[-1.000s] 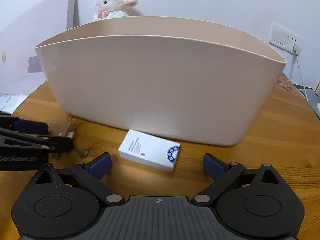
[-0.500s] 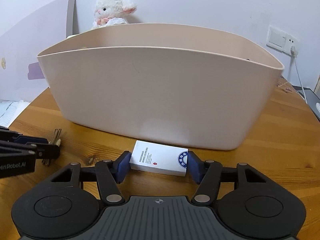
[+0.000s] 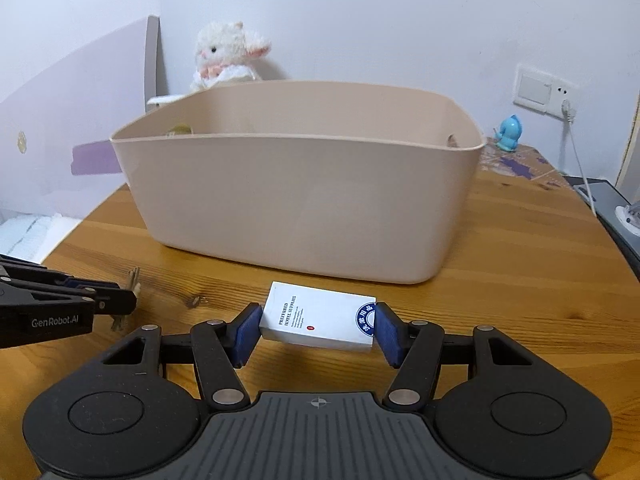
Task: Organize objects
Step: 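Grasp the wooden clips with the left tool while the right tool grasps the white card box, then lift clips and white card box over the bin and open both tools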
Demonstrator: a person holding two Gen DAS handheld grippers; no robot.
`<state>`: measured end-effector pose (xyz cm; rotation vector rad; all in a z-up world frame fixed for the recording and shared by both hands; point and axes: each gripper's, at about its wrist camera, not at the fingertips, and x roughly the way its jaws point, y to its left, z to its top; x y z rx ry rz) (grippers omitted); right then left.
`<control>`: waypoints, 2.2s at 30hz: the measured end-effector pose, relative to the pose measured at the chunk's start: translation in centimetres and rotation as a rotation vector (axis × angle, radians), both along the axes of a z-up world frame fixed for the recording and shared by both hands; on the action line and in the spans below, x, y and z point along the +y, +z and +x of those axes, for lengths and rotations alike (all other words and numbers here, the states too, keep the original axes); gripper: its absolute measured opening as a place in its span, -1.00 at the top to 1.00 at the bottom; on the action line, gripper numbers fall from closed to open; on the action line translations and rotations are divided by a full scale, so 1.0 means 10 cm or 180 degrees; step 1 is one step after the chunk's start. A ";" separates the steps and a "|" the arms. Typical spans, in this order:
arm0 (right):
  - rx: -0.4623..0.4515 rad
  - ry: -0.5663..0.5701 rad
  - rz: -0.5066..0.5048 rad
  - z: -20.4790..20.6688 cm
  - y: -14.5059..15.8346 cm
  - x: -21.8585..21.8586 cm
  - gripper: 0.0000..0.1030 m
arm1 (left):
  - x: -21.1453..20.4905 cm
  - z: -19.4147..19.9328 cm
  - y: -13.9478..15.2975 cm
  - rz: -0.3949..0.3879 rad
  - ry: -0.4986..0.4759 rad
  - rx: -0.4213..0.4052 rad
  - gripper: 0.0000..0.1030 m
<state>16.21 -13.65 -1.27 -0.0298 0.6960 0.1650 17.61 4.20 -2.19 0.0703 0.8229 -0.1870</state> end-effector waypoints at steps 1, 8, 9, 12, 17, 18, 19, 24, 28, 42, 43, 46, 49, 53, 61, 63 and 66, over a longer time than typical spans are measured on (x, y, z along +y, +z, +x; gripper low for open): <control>-0.0014 0.0000 0.0013 -0.04 0.02 -0.01 -0.11 | -0.02 -0.04 0.04 0.0013 -0.0013 -0.0030 0.76; -0.0176 0.0029 0.0132 -0.35 0.23 -0.16 -0.11 | -0.12 -0.32 0.28 0.0078 -0.0049 -0.0226 0.76; -0.0209 0.0035 0.0145 -0.37 0.27 -0.16 -0.11 | -0.13 -0.35 0.32 0.0081 -0.0051 -0.0255 0.76; -0.0313 0.0057 0.0188 -0.50 0.39 -0.24 -0.11 | -0.15 -0.45 0.43 0.0097 -0.0059 -0.0363 0.76; -0.0501 0.0090 0.0262 -0.62 0.62 -0.35 -0.11 | -0.23 -0.57 0.66 0.0097 -0.0090 -0.0581 0.76; -0.0536 0.0093 0.0277 -0.63 0.67 -0.37 -0.11 | -0.26 -0.58 0.71 0.0098 -0.0099 -0.0617 0.76; -0.0572 0.0095 0.0294 -0.63 0.71 -0.39 -0.11 | -0.28 -0.58 0.75 0.0106 -0.0114 -0.0656 0.76; -0.0730 0.0102 0.0340 -0.59 0.90 -0.47 -0.11 | -0.39 -0.47 0.94 0.0138 -0.0163 -0.0785 0.76; -0.0830 0.0093 0.0367 -0.46 1.02 -0.52 -0.11 | -0.45 -0.29 1.03 0.0166 -0.0168 -0.0842 0.76; -0.0810 0.0023 0.0231 0.48 1.10 -0.42 -0.11 | -0.57 0.84 0.87 0.0263 -0.0053 -0.0630 0.76; -0.0781 0.0020 0.0214 0.54 1.08 -0.40 -0.11 | -0.57 0.93 0.83 0.0270 -0.0035 -0.0585 0.76; -0.0644 -0.0001 0.0155 0.76 0.98 -0.34 -0.11 | -0.54 1.17 0.68 0.0276 0.0018 -0.0421 0.76; -0.0428 -0.0024 0.0131 0.99 0.84 -0.33 -0.11 | -0.52 1.34 0.55 0.0274 0.0070 -0.0215 0.75; -0.0216 -0.0024 0.0050 1.17 0.65 -0.29 -0.12 | -0.49 1.46 0.41 0.0290 0.0100 -0.0056 0.72; -0.0029 -0.0014 0.0082 1.24 0.51 -0.32 -0.32 | -0.47 1.46 0.37 0.0258 0.0210 -0.0084 -0.27; -0.0058 -0.0006 0.0101 1.21 0.54 -0.33 -0.43 | -0.50 1.41 0.41 0.0205 0.0152 -0.0131 -0.42; -0.0156 -0.0019 0.0078 1.13 0.60 -0.35 -0.63 | -0.56 1.33 0.48 0.0252 0.0110 -0.0220 -0.56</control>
